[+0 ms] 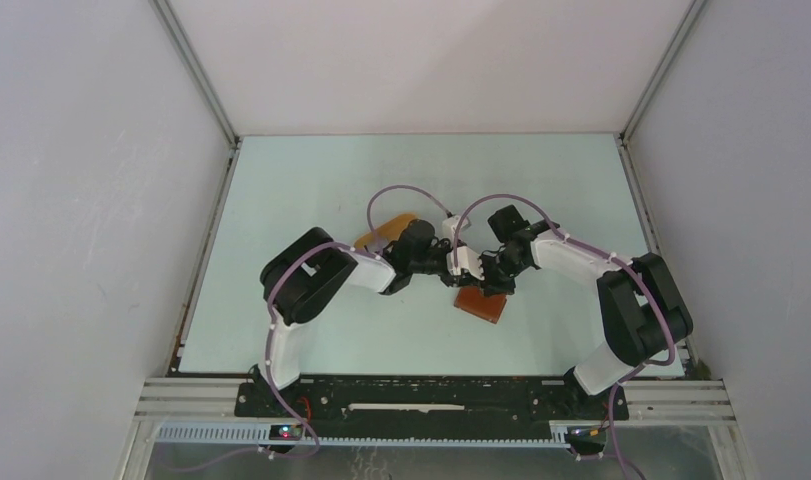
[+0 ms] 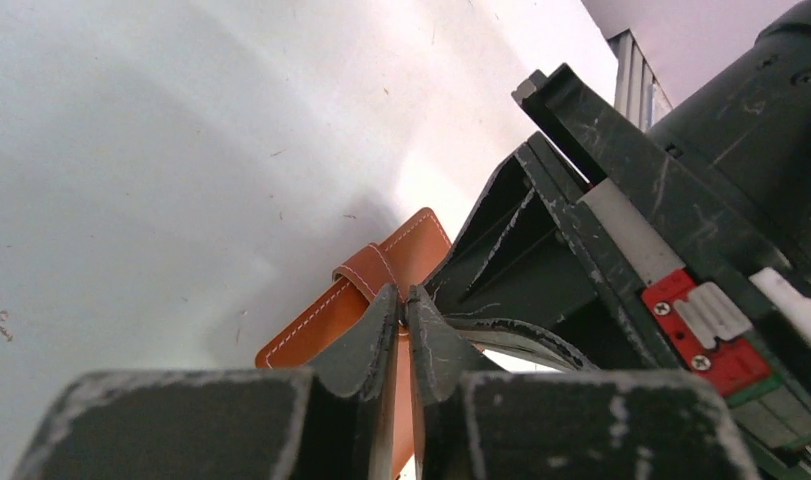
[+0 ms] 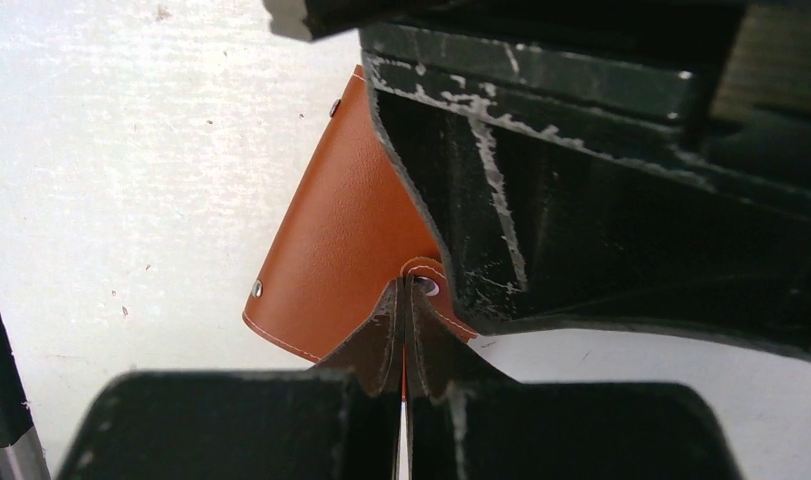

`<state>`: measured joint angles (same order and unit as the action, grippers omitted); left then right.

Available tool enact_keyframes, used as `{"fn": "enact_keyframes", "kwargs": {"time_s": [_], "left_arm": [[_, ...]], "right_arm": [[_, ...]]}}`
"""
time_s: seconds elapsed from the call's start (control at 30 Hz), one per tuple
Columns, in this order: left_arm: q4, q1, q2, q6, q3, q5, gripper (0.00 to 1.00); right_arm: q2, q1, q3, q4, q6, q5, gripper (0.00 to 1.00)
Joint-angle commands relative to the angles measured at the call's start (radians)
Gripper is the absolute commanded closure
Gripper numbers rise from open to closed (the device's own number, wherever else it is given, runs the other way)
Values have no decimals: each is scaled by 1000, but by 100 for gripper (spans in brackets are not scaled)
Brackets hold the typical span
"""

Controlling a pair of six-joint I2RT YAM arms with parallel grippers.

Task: Put the credit cards into the card holder
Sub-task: Close the card holder at the center of the board.

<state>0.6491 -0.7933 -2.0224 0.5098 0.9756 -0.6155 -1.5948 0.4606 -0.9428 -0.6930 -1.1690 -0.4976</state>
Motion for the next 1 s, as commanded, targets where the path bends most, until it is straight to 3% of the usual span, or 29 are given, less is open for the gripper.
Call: {"fn": "enact_keyframes", "kwargs": {"time_s": [0.0,0.57,0.97], "left_arm": [[124,7,-34,96,9,-33,89],[100,6,-63,114,36,-67,93],[255,11,-58,186,3,-102,94]], "right_arm": [[-19,9,-8,9,7,15,100],[-19,12,-8,14,10,17,100],[-13,15,-8,21,17,24,100]]}}
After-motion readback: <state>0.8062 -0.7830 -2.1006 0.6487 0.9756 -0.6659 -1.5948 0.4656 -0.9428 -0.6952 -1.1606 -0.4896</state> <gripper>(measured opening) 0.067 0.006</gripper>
